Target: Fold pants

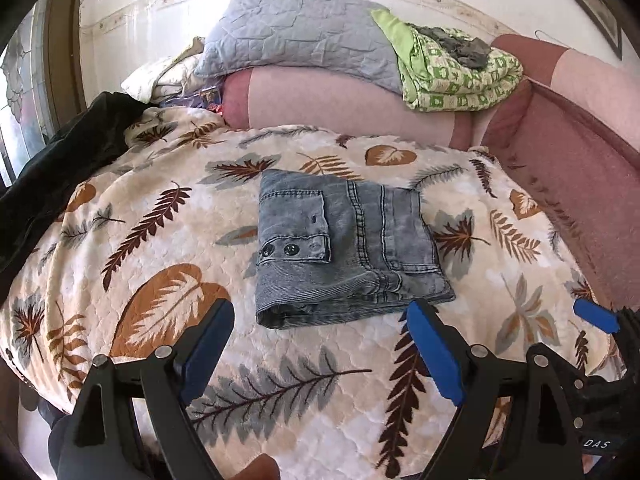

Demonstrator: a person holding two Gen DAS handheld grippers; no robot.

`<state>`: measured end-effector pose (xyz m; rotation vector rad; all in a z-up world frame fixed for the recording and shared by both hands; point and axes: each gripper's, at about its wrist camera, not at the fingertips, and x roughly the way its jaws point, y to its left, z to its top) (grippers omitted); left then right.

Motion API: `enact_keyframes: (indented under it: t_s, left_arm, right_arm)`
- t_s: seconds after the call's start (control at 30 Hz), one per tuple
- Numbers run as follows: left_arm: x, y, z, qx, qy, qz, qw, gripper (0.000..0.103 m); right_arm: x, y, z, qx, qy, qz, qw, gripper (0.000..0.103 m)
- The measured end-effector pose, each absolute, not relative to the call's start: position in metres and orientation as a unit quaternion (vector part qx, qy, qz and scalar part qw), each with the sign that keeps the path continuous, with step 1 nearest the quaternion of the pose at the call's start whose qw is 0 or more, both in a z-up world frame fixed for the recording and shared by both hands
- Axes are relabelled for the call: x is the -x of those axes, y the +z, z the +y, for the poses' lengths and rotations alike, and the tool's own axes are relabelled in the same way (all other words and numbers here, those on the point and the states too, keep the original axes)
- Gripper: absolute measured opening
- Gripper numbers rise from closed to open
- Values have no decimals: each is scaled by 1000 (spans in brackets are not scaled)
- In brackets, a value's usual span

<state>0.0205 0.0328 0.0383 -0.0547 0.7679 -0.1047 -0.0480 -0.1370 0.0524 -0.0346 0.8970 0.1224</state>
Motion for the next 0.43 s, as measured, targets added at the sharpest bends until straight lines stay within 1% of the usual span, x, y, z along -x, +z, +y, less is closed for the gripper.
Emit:
enact_keyframes:
  t_s: [0.13,0.17,0.2,0.27,0.33,0.43]
  left_arm:
    - [-20,41,36,33,-52,377,924,89]
    - [-20,41,36,35,-53,378,923,89]
    - [-21,41,36,35,-55,380,923,89]
    - [-22,41,36,32,-60,381,922,89]
    - [-23,43,35,27,-64,376,924,96]
    - [-24,47,34,23,-66,367,928,97]
  right_arm:
    - [41,59,-136,15,56,433,899,100]
    - [39,59,-135,14,56,437,898,100]
    - [37,59,-134,15,58,439,897,103]
    - [32,58,-130,15,64,446,892,103]
    - [30,58,-127,25,57,448,892,103]
    - [26,58,-125,29,47,449,892,103]
